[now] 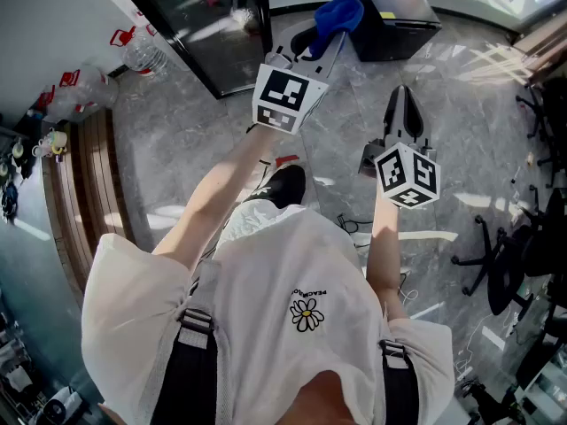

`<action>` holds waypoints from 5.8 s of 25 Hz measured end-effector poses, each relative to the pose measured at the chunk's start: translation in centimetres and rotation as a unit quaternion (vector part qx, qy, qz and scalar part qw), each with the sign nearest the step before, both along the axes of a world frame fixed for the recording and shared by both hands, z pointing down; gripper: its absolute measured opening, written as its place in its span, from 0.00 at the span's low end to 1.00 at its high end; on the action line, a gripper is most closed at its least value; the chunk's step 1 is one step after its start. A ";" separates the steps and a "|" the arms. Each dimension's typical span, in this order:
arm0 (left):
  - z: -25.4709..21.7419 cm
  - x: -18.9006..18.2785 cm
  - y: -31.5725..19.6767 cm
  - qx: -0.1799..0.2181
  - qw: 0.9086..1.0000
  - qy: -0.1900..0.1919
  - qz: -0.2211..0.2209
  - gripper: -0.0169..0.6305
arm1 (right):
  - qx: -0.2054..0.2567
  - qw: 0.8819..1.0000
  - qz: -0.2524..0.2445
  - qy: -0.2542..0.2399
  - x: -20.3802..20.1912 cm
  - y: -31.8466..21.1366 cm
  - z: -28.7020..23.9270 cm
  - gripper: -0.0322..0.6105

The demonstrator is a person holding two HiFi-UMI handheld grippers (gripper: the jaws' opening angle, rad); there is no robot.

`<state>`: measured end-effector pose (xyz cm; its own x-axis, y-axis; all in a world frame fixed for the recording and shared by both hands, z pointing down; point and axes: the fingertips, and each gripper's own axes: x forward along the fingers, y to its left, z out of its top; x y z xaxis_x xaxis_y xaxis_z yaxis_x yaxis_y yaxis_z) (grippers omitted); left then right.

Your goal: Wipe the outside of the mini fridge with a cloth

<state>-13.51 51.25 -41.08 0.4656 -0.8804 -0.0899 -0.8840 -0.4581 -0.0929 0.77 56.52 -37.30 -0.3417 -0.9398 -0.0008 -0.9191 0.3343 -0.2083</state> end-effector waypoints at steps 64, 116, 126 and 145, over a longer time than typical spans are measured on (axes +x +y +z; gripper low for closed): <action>6.2 6.6 -57.2 -0.037 0.997 0.022 -0.061 0.12 | -0.023 0.999 0.000 0.037 10.2 -61.4 2.8 0.07; 67.0 5.3 -78.9 0.029 0.998 0.044 0.016 0.12 | 0.101 0.986 0.133 0.027 17.9 -68.9 65.1 0.07; 66.9 6.7 -87.7 -0.009 1.000 0.024 0.017 0.12 | 0.089 0.990 0.099 0.044 16.9 -69.1 66.9 0.07; 65.4 7.4 -94.2 0.002 1.000 0.026 0.013 0.12 | 0.108 0.990 -0.042 0.076 2.4 -73.1 62.8 0.07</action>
<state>-6.13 -42.98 24.37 0.4832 -0.8677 -0.1172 -0.8754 -0.4809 -0.0488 3.15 -16.62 25.53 -0.4305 -0.8915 -0.1414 -0.9013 0.4329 0.0147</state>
